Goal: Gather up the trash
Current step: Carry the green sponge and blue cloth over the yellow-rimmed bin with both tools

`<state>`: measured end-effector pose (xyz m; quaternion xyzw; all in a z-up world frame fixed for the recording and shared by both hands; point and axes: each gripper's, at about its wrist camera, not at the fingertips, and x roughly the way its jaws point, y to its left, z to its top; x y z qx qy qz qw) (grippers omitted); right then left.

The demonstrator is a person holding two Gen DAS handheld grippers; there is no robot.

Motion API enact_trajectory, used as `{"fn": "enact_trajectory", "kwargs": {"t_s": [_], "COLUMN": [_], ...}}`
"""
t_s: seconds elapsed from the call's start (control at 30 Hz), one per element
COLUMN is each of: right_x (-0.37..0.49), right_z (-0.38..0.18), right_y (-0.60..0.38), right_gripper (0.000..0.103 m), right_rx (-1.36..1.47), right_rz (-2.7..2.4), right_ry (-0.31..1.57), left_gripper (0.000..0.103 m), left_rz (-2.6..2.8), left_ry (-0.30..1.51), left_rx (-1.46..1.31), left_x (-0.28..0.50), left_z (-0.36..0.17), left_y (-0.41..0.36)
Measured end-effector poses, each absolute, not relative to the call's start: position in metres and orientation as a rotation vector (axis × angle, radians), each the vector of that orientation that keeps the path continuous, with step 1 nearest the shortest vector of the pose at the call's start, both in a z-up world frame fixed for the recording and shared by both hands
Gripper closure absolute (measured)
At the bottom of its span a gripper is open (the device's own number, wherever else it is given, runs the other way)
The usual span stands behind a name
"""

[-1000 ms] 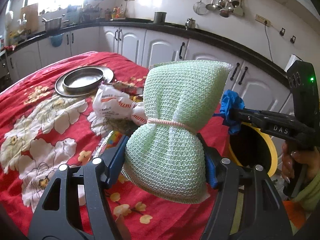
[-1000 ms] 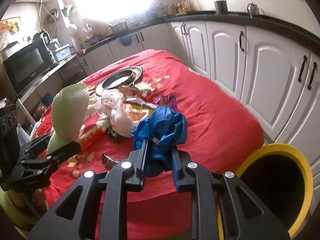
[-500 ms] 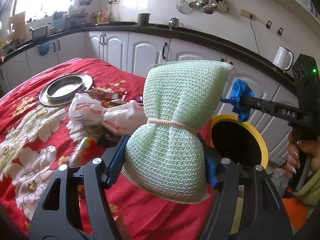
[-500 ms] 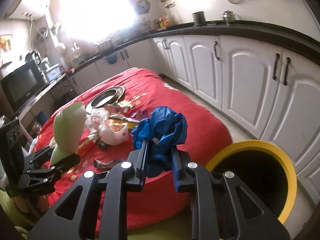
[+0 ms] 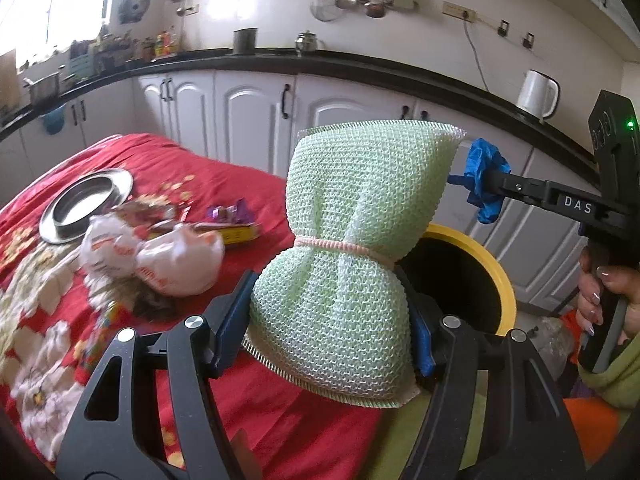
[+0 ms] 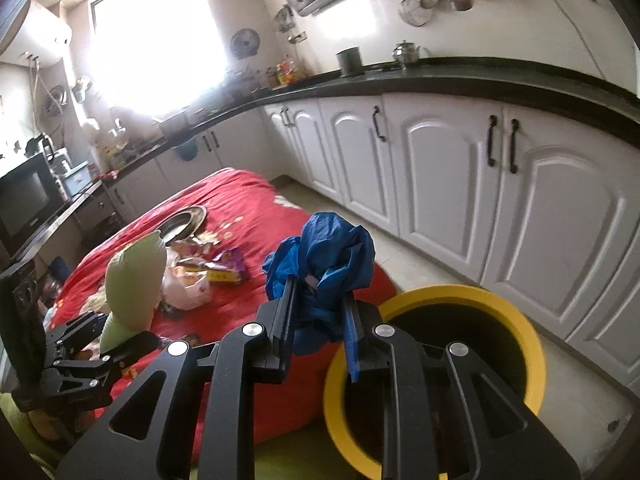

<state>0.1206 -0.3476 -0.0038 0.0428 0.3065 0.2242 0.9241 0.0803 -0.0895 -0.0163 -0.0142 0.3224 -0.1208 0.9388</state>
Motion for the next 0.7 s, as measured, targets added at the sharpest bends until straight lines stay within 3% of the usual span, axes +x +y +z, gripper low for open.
{"fn": "enact_trajectory", "kwargs": {"t_s": [0.7], "right_x": [0.124], "right_z": [-0.018], "right_y": [-0.424], "right_gripper": [0.083], "right_rx": [0.189], "right_rz": [0.284], "right_ry": [0.630], "left_gripper": [0.045], "left_rz": [-0.410], "left_ry": [0.695], "left_rx": [0.075], "left_x": [0.120], "left_z": [-0.029], "left_y": [-0.176]}}
